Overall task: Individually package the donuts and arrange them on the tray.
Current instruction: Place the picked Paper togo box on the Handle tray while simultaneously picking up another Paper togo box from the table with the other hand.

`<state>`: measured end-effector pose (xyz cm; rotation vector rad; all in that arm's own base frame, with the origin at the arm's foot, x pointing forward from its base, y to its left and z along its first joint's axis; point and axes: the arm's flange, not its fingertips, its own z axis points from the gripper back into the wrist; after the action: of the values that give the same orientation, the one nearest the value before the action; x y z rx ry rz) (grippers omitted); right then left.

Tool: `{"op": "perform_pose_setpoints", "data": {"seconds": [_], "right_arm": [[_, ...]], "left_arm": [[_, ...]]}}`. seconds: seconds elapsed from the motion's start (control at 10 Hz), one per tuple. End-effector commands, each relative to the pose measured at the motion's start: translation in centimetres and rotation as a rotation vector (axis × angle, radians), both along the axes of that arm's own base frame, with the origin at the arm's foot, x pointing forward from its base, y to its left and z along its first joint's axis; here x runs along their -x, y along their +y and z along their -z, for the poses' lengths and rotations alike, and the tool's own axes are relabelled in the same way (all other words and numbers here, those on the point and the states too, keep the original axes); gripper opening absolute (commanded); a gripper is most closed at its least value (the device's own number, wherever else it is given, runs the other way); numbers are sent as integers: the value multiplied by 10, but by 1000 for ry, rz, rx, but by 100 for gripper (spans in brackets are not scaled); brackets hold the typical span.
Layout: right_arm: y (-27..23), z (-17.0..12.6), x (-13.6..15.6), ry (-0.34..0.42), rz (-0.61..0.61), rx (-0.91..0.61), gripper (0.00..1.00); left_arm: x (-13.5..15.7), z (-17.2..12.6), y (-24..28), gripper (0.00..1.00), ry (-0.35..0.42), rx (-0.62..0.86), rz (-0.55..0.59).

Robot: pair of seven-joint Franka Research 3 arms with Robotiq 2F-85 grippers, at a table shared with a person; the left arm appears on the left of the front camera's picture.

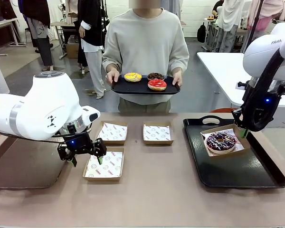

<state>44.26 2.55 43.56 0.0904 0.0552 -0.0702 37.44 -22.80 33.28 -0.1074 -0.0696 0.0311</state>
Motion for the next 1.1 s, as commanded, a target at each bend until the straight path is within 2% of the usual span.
{"op": "perform_pose_setpoints", "data": {"seconds": [0.0, 0.4, 1.0], "right_arm": [[0, -2, 2, -4, 5, 0, 1], [0, 0, 0, 0, 0, 0, 1], [-22, 28, 23, 38, 38, 61, 1]], "left_arm": [[1, 1, 0, 100, 0, -21, 0], [0, 1, 1, 100, 4, -4, 2], [0, -4, -11, 100, -1, -105, -55]]}}
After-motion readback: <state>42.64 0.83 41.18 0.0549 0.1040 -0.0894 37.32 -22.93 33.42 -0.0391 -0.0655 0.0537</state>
